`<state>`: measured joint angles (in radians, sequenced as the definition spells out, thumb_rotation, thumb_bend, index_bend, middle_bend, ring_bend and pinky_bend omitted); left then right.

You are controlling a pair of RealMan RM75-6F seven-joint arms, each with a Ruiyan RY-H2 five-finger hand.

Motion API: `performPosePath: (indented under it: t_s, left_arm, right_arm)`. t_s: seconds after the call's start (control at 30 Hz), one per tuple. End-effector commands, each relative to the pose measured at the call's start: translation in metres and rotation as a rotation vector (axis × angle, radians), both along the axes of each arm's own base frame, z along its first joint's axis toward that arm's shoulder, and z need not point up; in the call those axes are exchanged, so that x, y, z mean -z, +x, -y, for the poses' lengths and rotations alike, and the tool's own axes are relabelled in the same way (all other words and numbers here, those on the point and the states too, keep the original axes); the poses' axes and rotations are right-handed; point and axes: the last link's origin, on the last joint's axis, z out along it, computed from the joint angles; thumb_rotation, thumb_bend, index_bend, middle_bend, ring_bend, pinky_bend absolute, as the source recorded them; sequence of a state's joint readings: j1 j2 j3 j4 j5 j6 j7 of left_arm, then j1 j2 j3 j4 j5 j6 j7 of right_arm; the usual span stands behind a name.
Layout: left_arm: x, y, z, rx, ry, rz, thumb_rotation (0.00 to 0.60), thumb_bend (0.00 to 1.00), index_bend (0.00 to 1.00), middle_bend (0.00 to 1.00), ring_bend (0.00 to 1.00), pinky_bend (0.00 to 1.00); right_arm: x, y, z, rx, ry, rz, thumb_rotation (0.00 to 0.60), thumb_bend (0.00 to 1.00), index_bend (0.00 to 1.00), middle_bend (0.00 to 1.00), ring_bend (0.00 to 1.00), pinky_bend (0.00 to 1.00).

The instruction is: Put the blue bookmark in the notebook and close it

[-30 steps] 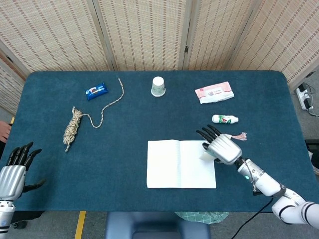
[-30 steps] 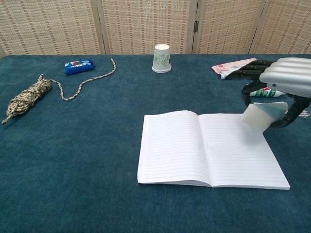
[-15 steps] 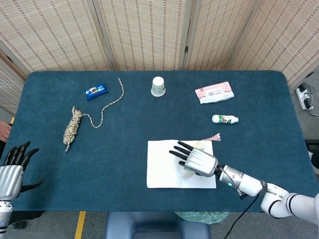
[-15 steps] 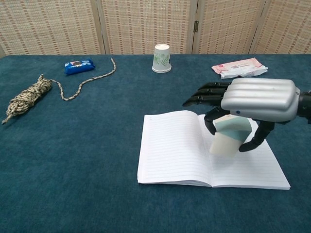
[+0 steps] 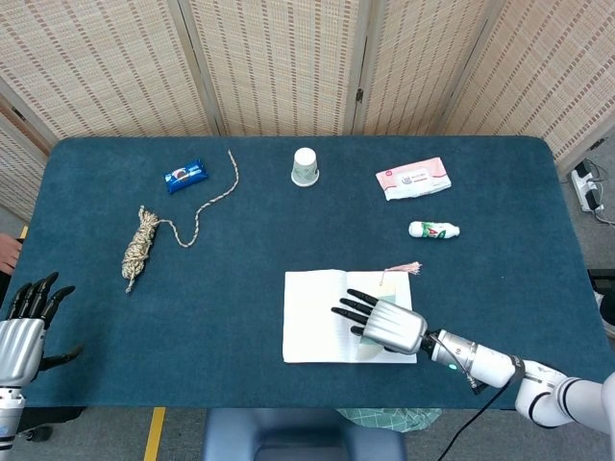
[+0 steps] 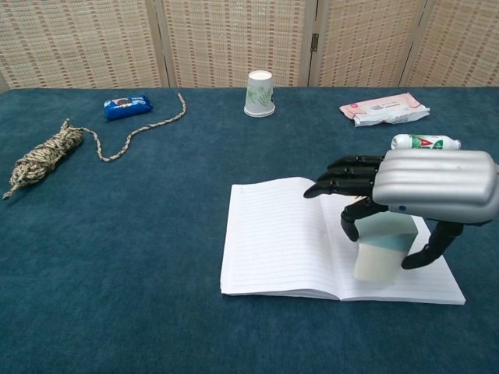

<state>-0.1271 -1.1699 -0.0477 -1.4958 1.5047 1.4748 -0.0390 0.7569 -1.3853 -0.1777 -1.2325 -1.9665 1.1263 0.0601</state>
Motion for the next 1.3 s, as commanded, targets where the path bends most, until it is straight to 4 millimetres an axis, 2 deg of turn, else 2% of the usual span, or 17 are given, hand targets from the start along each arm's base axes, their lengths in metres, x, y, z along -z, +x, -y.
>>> performPosePath:
  t_s: [0.03,0.23,0.53,0.7,0.83,0.9,1.1,1.2,1.3]
  left_arm:
    - [0.000,0.000,0.000,0.000,-0.001,-0.001,0.600,0.17,0.21,0.06,0.00,0.00]
    - [0.000,0.000,0.000,-0.001,0.000,0.001,0.600,0.17,0.21,0.06,0.00,0.00]
    - [0.000,0.000,0.000,0.002,-0.001,0.002,0.600,0.17,0.21,0.06,0.00,0.00]
    - [0.000,0.000,0.000,0.005,0.001,0.005,0.600,0.17,0.21,0.06,0.00,0.00]
    - [0.001,0.000,0.000,0.004,-0.007,0.003,0.600,0.17,0.21,0.06,0.00,0.00]
    - [0.001,0.001,0.000,0.006,-0.006,0.005,0.600,0.17,0.21,0.06,0.00,0.00]
    - [-0.001,0.001,0.001,0.011,-0.003,0.024,0.600,0.17,0.21,0.06,0.00,0.00]
    - [-0.002,0.001,0.001,0.012,-0.004,0.029,0.600,0.17,0.21,0.06,0.00,0.00]
    - [-0.004,0.001,0.001,0.017,-0.001,0.035,0.600,0.17,0.21,0.06,0.00,0.00]
  right_arm:
    - [0.000,-0.004,0.000,0.015,-0.006,-0.009,0.600,0.14,0.38,0.08,0.02,0.00]
    - [0.001,-0.008,-0.002,0.033,-0.004,-0.015,0.600,0.14,0.29,0.07,0.02,0.00]
    - [-0.002,-0.012,-0.006,0.044,-0.005,-0.017,0.600,0.13,0.29,0.07,0.02,0.00]
    - [-0.014,-0.013,0.007,0.114,-0.093,0.038,0.600,0.14,0.29,0.07,0.02,0.00]
    - [-0.017,-0.018,0.026,0.275,-0.120,0.023,0.600,0.18,0.27,0.13,0.03,0.00]
    - [-0.017,-0.017,0.034,0.340,-0.131,0.021,0.600,0.24,0.24,0.16,0.03,0.00]
    - [-0.013,-0.003,0.051,0.491,-0.127,0.042,0.599,0.39,0.24,0.25,0.06,0.00]
    - [-0.008,0.007,0.055,0.500,-0.122,0.036,0.571,0.45,0.28,0.37,0.14,0.04]
    - [-0.005,0.014,0.056,0.492,-0.120,0.027,0.552,0.48,0.29,0.49,0.25,0.15]
